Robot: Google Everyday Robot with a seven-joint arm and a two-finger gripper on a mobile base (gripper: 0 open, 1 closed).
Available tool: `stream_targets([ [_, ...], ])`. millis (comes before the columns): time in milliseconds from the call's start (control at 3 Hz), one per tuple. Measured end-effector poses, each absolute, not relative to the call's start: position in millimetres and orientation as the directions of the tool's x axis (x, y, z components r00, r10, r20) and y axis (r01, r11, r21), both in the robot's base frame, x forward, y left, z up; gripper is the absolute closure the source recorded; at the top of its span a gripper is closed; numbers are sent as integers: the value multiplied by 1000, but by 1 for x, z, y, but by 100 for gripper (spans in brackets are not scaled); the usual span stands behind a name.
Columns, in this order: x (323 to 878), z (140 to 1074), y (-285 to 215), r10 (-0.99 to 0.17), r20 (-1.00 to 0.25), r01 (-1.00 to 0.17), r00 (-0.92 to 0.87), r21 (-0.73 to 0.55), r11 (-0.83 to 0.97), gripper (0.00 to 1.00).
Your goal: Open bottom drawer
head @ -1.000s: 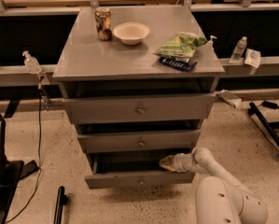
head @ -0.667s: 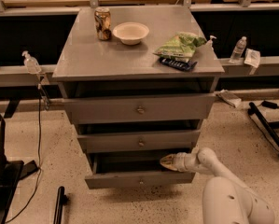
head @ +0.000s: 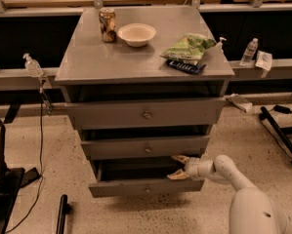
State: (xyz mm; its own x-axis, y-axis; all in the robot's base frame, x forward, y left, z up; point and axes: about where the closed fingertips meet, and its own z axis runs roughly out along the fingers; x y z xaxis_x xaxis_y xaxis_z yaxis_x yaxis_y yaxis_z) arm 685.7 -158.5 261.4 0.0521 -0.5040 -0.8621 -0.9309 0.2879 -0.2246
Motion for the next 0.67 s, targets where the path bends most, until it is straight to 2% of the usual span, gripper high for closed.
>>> stream_targets([
  [667,685,252,-155,-484,-875,-936,16,-183,300,84],
])
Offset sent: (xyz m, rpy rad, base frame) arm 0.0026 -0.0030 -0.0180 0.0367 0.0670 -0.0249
